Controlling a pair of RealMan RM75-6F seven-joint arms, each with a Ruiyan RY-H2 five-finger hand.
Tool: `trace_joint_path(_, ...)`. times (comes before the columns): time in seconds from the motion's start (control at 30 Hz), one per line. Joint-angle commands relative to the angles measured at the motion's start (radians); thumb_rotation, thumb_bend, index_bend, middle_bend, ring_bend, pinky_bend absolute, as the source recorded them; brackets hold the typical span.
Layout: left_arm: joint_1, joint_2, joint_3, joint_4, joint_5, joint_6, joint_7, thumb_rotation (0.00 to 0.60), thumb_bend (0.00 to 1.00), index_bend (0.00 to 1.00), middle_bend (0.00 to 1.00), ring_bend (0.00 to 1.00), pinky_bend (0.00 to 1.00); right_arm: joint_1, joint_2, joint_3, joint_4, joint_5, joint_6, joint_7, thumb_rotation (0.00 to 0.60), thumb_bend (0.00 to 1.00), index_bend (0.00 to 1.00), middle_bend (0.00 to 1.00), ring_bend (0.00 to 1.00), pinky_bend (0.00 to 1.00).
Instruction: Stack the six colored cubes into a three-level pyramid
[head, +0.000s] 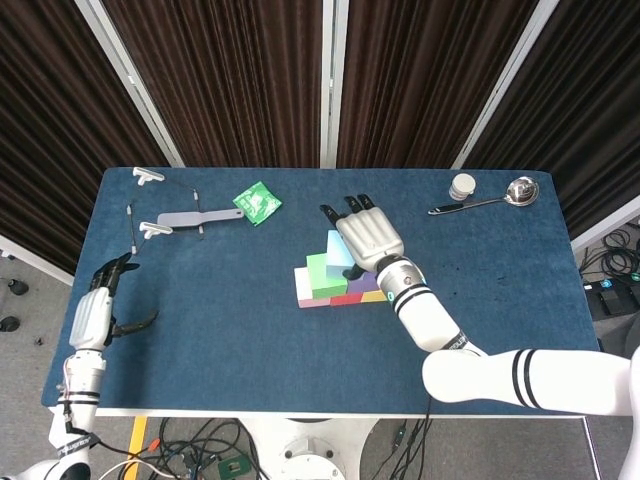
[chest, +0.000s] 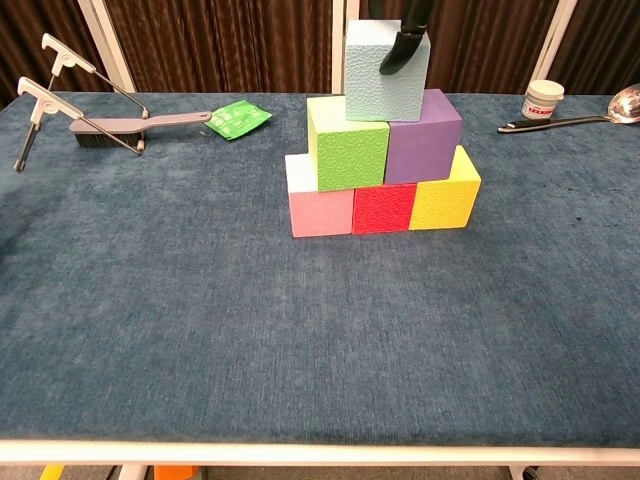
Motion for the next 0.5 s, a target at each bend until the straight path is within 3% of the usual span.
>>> trace_joint_path(0.03, 0.003, -0.001, -0.002, 0.001, 0.003, 0.0, 0.0, 0.6, 0.19, 0.07, 0.18, 0.01, 0.0, -0.004, -0.005, 0.001, 0.0, -0.01, 0.009, 0.0, 0.6, 0.09, 0.0, 0.37, 0.0, 0.0)
trace_joint_path(0.27, 0.007, -0.001, -0.008, -0.006, 0.01, -0.008, 0.001, 0.6, 0.18, 0.07, 0.18, 0.01, 0.0, -0.026, 0.017, 0.017, -0.02, -0.046, 0.026, 0.02, 0.6, 0.1, 0.0, 0.39, 0.0, 0.0)
trace_joint_path(0.5, 0.008, -0.007, -0.015, -0.002, 0.003, -0.02, 0.005, 0.6, 0.18, 0.07, 0.18, 0.01, 0.0, -0.081, 0.06, 0.03, -0.052, -0.151, 0.015, 0.077, 0.6, 0.1, 0.0, 0.41, 0.0, 0.0)
